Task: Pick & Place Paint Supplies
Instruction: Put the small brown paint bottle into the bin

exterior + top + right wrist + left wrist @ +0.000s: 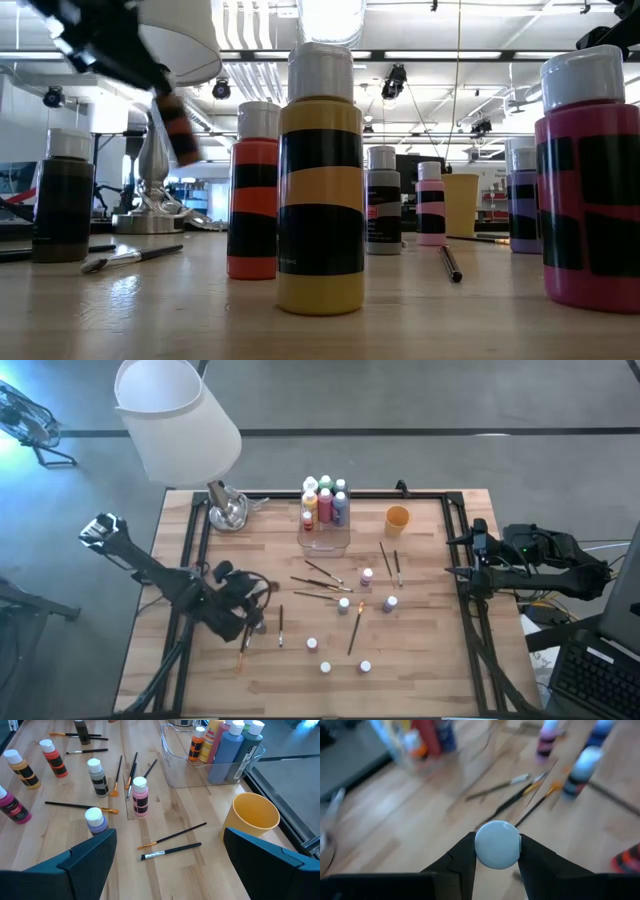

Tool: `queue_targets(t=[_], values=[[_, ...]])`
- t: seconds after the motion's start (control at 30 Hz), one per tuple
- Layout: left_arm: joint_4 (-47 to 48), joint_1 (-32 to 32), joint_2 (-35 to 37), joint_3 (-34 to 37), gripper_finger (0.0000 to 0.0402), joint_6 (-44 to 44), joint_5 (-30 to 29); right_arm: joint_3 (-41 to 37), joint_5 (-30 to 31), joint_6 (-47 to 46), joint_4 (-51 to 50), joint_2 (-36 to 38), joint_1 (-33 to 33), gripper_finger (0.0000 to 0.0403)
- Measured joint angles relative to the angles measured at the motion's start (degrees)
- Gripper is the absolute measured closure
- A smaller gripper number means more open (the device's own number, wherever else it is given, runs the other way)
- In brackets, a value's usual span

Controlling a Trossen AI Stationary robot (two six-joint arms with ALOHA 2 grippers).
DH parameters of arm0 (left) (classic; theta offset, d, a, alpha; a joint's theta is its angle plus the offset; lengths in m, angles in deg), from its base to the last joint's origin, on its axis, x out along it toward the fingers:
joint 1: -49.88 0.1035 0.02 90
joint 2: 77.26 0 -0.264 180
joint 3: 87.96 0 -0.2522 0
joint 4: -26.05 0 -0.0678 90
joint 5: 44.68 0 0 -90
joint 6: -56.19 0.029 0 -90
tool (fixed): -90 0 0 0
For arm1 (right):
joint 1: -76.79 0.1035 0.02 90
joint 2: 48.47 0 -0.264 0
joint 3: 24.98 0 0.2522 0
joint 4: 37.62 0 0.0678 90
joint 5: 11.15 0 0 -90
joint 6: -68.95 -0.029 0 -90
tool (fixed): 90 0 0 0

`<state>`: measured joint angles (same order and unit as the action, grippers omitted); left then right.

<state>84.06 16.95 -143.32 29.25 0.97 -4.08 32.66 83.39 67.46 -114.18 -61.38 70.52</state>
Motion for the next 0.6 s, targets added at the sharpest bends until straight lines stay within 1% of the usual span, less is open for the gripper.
queue_targets(t=[0.1, 0.2, 0.3, 0.47, 0.6], values=[[-8.8, 3.2, 0.0, -1.3, 0.0274, 10.5, 0.1, 0.0, 0.0, 0.0, 0.0, 0.0, 0.0, 0.0039], [-16.6, 7.1, 0.0, -2.5, 0.0274, 21.2, 2.2, 0.0, 0.0, 0.0, 0.0, 0.0, 0.0, 0.0039], [-23.3, 11.7, 0.0, -3.7, 0.0274, 29.6, 5.4, 0.0, 0.0, 0.0, 0.0, 0.0, 0.0, 0.0039], [-31.1, 20.4, -0.1, -4.8, 0.0274, 38.0, 12.5, 0.0, 0.0, 0.0, 0.0, 0.0, 0.0, 0.0039], [-33.5, 27.8, -0.1, -5.2, 0.0275, 40.4, 17.8, 0.0, 0.0, 0.0, 0.0, 0.0, 0.0, 0.0039]])
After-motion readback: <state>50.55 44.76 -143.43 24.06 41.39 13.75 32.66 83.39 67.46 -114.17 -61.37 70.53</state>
